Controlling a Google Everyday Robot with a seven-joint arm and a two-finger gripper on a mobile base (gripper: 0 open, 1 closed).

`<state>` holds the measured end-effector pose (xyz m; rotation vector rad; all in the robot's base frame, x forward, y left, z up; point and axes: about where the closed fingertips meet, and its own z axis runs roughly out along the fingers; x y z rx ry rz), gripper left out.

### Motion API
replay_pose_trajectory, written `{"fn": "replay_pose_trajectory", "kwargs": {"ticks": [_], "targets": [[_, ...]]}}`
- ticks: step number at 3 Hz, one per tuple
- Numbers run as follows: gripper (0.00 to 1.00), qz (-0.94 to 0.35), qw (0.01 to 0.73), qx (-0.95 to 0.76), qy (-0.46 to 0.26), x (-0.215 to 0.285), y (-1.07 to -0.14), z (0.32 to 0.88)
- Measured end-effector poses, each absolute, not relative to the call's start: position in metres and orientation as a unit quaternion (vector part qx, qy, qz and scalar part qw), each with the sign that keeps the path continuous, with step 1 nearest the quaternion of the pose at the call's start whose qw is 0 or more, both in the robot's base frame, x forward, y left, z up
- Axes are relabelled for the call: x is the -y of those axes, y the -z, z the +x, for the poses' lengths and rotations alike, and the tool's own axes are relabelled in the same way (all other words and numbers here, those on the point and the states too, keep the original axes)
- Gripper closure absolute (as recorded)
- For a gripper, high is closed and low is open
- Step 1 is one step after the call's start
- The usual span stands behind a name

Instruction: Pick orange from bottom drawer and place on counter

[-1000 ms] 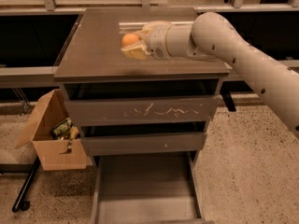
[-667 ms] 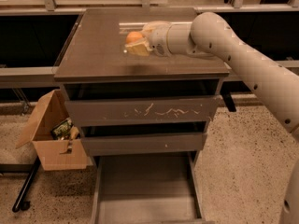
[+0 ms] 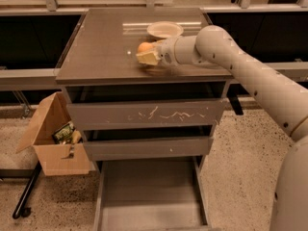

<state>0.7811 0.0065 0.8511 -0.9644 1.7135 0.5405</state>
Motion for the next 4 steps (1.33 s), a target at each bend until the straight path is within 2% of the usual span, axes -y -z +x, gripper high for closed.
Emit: {"fn": "replay_pose_trajectory", "kwargs": {"ticks": [1, 4], "targets": [[0.82, -0.397, 0.521, -0.722, -0.222, -0.0015, -0.8367, 0.7887], [0.12, -0.411, 0.533, -0.707, -0.218, 0.001, -0.8377, 0.7939]]}}
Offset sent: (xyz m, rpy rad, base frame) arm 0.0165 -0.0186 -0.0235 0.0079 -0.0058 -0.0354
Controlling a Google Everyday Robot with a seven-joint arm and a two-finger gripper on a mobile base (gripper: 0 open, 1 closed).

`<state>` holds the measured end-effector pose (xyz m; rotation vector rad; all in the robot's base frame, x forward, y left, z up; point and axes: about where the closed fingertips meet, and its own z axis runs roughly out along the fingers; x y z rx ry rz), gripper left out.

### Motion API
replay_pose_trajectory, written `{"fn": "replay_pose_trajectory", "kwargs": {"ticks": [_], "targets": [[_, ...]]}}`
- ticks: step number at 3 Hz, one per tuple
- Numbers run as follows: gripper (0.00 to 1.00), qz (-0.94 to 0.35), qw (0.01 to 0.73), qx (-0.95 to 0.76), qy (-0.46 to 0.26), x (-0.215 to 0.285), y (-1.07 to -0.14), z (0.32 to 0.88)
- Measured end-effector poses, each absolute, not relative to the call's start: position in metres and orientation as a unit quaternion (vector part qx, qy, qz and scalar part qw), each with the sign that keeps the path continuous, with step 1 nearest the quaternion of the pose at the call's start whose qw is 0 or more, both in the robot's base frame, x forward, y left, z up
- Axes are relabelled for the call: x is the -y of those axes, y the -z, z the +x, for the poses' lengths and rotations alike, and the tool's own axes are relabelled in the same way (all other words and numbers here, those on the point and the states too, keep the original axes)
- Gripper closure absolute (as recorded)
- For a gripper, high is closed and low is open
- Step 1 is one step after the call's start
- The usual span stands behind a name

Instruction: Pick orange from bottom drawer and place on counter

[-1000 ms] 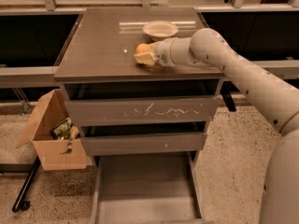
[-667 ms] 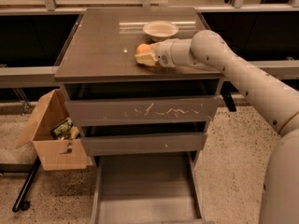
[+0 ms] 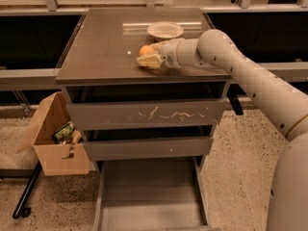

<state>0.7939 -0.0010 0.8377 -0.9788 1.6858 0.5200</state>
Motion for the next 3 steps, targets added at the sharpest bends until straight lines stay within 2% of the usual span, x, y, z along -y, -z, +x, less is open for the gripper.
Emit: {"fn": "replay_pose_trajectory", "kwargs": {"ticks": [1, 3], "targets": [[0.0, -0.417, 0.547, -0.692, -0.219, 0.001, -0.849, 0.792], [0.0, -0.428, 0.607, -0.635, -0.211, 0.014, -0.899, 0.764]]}}
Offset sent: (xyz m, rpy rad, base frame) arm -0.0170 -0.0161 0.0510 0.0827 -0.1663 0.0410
